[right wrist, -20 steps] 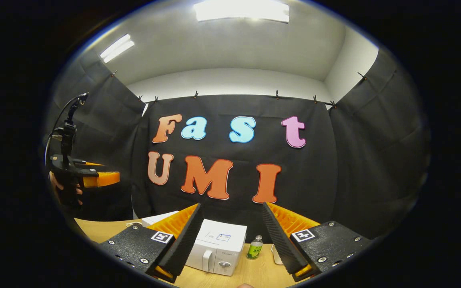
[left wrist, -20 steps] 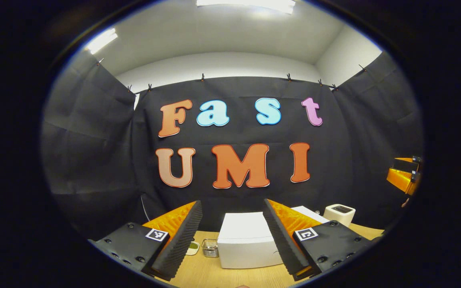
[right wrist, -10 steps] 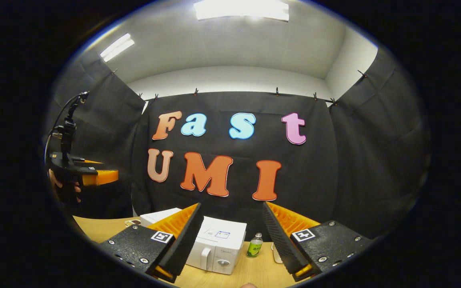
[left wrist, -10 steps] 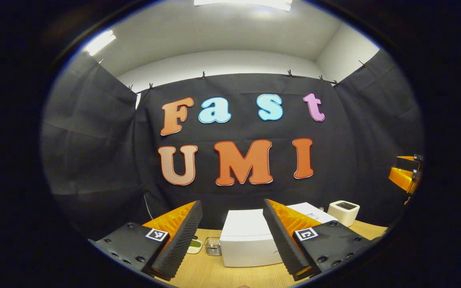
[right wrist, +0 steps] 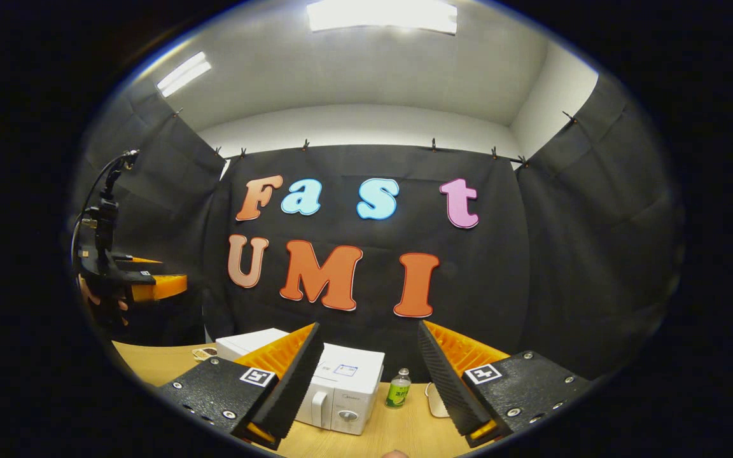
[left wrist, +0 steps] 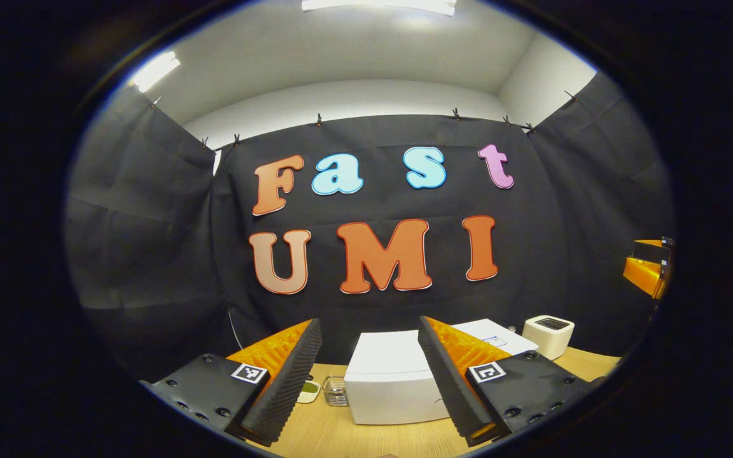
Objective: Open the microwave oven with the left hand, put the food in, and close the microwave oven.
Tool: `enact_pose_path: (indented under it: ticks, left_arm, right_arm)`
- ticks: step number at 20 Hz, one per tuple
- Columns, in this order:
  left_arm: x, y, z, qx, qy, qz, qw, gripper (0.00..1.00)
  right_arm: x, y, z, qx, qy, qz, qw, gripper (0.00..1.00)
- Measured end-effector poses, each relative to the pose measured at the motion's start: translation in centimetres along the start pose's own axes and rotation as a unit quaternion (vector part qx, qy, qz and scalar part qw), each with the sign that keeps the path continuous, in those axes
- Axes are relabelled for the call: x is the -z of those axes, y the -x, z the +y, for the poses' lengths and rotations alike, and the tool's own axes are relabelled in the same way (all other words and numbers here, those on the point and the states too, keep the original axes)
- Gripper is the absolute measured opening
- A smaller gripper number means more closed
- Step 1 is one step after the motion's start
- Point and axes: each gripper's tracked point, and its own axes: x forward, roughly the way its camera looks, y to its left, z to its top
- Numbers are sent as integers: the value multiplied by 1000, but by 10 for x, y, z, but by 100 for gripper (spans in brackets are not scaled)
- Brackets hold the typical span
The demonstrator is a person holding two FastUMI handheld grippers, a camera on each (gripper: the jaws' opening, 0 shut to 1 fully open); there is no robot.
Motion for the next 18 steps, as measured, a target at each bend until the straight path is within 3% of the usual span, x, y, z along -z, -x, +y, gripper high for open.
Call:
enact_pose_path:
  ticks: [12, 18]
  left_arm:
    - [54, -4, -62, 21, 21, 0, 1000, 97]
    - [89, -4, -129, 74, 32, -3, 997, 99]
  right_arm:
    - [46, 26, -26, 20, -7, 22, 1000, 93]
    - [83, 48, -50, 42, -6, 36, 998, 93]
